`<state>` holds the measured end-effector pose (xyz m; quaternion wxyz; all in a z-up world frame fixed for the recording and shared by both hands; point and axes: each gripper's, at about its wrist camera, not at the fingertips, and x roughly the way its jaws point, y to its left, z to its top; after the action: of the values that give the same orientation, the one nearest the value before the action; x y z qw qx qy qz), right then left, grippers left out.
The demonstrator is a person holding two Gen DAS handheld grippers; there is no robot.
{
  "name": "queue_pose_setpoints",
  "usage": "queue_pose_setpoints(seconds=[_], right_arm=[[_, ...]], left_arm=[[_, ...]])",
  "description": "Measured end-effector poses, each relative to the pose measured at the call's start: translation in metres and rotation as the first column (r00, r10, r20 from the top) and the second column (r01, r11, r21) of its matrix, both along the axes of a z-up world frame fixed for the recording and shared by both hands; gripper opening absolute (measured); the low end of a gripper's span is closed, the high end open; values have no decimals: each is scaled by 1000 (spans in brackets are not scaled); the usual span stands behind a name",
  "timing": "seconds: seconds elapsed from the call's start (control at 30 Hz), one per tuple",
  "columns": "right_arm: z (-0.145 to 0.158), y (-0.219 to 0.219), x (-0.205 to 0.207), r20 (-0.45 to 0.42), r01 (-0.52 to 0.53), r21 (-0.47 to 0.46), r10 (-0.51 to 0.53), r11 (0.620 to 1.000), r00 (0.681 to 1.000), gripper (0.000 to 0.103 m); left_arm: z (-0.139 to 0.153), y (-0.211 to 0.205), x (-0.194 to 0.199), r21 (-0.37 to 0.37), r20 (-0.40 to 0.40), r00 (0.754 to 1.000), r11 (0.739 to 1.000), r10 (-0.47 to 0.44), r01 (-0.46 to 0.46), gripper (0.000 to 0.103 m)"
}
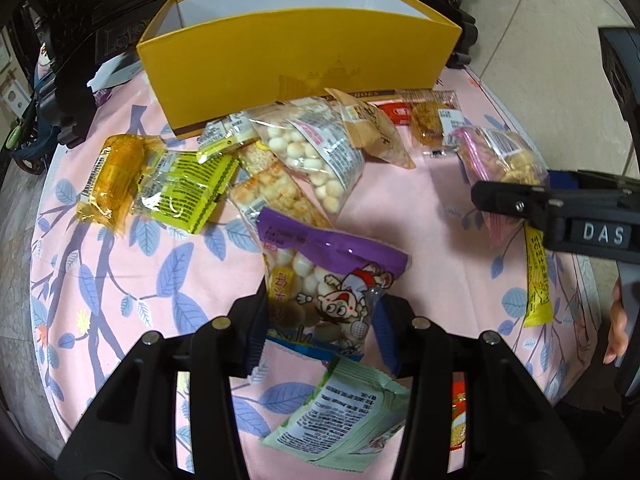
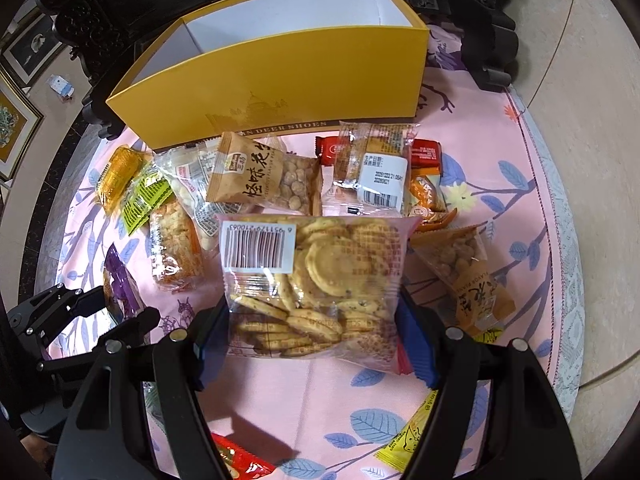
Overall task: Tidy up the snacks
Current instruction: 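Carry the cracker bag and purple-topped bag into the yellow box and release both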
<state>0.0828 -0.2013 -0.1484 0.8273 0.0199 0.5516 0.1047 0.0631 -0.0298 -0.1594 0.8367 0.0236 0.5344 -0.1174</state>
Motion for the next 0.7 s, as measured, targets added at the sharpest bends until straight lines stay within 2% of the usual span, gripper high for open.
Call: queue_pose_setpoints(seconds=[0.37,0.7], right_arm=[[23,13,11,38,-22,15,21,1000,999,74],[78,26,68,157,-20,61,10,998,988,74]], left_arm=[[40,14,35,-47,65,995,996,81,-78,46],[96,20,94,-101,163,976,987,144,-129,46]])
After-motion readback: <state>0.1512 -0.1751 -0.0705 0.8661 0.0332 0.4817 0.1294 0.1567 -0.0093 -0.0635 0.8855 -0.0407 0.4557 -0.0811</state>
